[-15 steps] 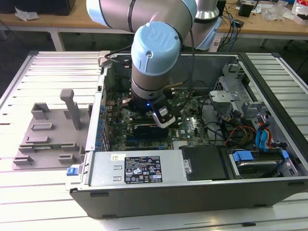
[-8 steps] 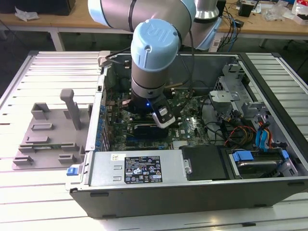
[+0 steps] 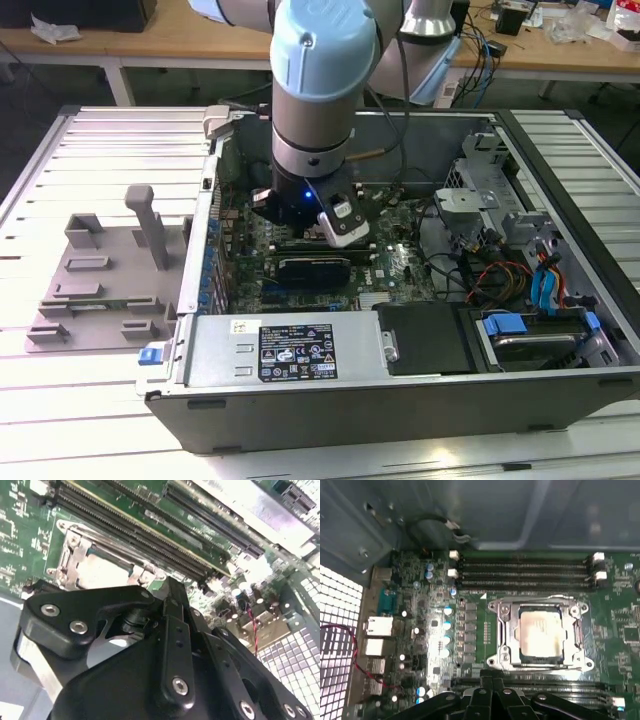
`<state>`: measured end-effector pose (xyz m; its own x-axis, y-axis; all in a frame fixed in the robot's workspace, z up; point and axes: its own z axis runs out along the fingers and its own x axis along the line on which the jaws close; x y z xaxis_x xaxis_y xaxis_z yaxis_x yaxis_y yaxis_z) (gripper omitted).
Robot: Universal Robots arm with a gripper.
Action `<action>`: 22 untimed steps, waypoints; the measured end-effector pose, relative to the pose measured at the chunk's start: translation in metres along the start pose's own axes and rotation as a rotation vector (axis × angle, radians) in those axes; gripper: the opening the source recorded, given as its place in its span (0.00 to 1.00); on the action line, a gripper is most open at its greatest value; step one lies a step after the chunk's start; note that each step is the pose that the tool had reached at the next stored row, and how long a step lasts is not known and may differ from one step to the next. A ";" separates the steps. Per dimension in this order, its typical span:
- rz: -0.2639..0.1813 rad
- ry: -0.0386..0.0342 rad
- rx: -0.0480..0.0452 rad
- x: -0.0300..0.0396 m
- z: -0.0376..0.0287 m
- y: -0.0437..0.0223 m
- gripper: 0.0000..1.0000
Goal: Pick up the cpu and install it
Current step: 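Install the second cpu locking lever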
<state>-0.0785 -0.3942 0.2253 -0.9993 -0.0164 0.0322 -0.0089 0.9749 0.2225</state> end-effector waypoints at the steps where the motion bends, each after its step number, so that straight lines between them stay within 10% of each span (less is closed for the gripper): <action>1: 0.001 -0.0002 0.0017 -0.0006 0.0004 0.0017 0.11; 8: 0.004 -0.0005 0.0127 -0.0285 0.0023 0.0129 0.11; 10: 0.005 -0.0006 0.0173 -0.0306 0.0082 0.0378 0.11; 16: 0.010 0.0052 0.1224 -0.0435 0.0083 0.0486 0.11; 22: 0.011 0.0055 0.1301 -0.0441 -0.0223 0.0565 0.11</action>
<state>-0.0341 -0.3434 0.2582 -0.9992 -0.0068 0.0393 -0.0030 0.9956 0.0939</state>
